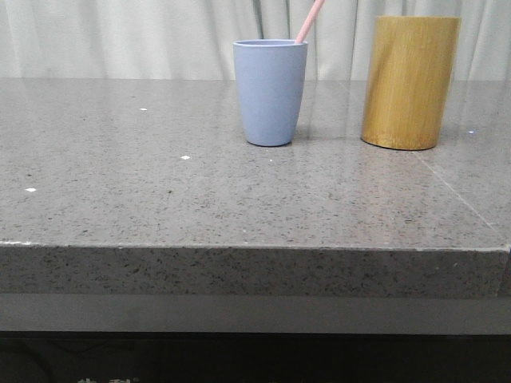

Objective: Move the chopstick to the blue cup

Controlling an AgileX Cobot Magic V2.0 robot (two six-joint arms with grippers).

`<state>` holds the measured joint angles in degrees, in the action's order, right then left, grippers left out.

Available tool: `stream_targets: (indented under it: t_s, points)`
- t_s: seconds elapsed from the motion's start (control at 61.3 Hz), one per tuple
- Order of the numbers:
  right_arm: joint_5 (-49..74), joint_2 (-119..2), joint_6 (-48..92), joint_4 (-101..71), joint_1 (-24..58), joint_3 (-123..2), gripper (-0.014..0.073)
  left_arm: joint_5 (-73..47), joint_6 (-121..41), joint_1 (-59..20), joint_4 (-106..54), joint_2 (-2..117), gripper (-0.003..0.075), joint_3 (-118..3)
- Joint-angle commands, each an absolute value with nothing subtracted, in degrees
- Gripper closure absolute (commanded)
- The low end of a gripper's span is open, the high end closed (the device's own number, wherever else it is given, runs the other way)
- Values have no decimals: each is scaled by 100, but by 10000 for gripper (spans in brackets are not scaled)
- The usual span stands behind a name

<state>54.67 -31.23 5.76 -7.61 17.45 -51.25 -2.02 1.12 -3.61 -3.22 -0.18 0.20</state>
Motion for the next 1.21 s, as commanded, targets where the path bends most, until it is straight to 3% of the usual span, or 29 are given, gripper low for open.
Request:
stream_targets:
  t_s: [0.0,1.191]
  points:
    - [5038,-3142,563,-732,1724,-5275,661,297,212,-369,-313,-154,739,90]
    - [5038,-3142,563,-732,1724,-5275,661,83,201,-369,-313,-154,739,90]
